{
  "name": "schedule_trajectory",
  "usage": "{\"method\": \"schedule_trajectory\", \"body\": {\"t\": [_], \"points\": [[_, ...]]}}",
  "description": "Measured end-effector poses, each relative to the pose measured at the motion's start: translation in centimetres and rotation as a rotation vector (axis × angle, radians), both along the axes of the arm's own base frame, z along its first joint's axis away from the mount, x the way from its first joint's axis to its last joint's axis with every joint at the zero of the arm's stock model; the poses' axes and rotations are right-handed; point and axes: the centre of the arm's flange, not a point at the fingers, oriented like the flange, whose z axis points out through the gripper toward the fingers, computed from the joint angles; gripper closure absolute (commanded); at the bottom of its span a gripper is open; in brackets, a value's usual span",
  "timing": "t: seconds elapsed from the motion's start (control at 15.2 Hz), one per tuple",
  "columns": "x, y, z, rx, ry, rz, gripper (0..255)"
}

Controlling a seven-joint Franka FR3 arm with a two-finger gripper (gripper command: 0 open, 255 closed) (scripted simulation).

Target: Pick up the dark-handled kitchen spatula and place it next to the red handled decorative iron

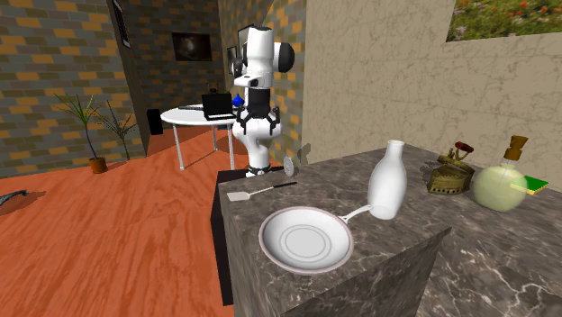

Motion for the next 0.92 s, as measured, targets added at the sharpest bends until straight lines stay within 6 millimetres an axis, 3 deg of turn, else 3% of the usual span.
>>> {"method": "schedule_trajectory", "body": {"t": [0.2, 0.92], "points": [[0.2, 0.0, -1.7, 0.009, 0.002, -0.103, 0], [1.0, -0.4, -15.6, 0.094, 0.014, -1.088, 0]]}}
